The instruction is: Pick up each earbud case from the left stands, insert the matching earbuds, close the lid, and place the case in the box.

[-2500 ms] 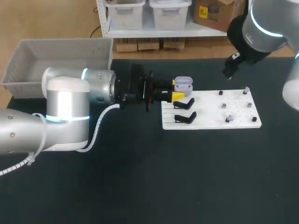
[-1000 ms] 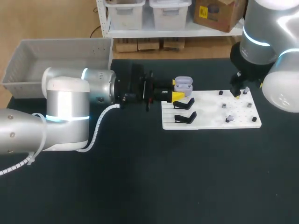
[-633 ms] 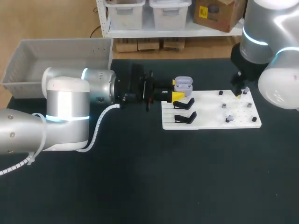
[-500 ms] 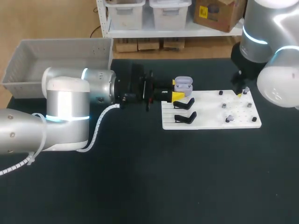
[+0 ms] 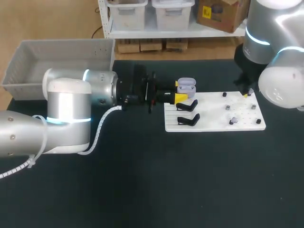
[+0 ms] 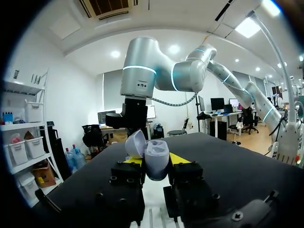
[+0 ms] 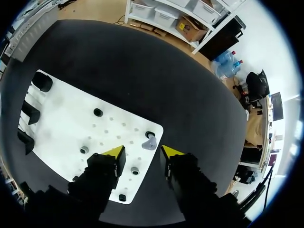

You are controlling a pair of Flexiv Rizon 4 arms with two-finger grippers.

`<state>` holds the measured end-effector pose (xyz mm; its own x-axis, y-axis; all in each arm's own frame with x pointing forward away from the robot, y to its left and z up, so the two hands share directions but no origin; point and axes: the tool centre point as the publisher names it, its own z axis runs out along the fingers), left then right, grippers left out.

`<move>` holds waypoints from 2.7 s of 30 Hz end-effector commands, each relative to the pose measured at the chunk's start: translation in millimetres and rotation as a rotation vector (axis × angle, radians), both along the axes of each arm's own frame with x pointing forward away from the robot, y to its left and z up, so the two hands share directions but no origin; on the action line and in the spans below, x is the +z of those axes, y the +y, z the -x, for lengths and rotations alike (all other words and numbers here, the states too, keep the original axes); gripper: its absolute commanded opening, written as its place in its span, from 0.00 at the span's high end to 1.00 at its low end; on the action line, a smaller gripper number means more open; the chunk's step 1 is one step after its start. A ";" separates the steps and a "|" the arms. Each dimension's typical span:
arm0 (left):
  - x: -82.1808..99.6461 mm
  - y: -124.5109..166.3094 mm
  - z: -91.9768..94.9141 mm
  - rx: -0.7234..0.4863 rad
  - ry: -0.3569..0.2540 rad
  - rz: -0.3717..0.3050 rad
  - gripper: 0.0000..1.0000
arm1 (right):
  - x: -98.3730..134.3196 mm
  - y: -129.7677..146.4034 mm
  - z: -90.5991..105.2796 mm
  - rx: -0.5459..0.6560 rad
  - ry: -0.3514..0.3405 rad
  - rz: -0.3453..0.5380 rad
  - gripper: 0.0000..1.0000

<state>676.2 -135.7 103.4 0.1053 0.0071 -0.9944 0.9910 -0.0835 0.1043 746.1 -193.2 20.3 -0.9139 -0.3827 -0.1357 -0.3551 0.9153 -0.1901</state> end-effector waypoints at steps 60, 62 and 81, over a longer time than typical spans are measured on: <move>-0.7 0.2 0.2 0.002 -0.002 0.002 1.00 | -4.5 -2.9 -5.3 -0.028 -0.017 0.007 1.00; -0.7 0.2 0.2 0.002 -0.002 0.002 1.00 | 3.5 -1.4 -1.8 -0.027 -0.026 0.007 1.00; -0.7 0.2 0.2 0.002 -0.002 0.002 1.00 | 97.7 39.2 53.9 -0.023 0.023 -0.008 1.00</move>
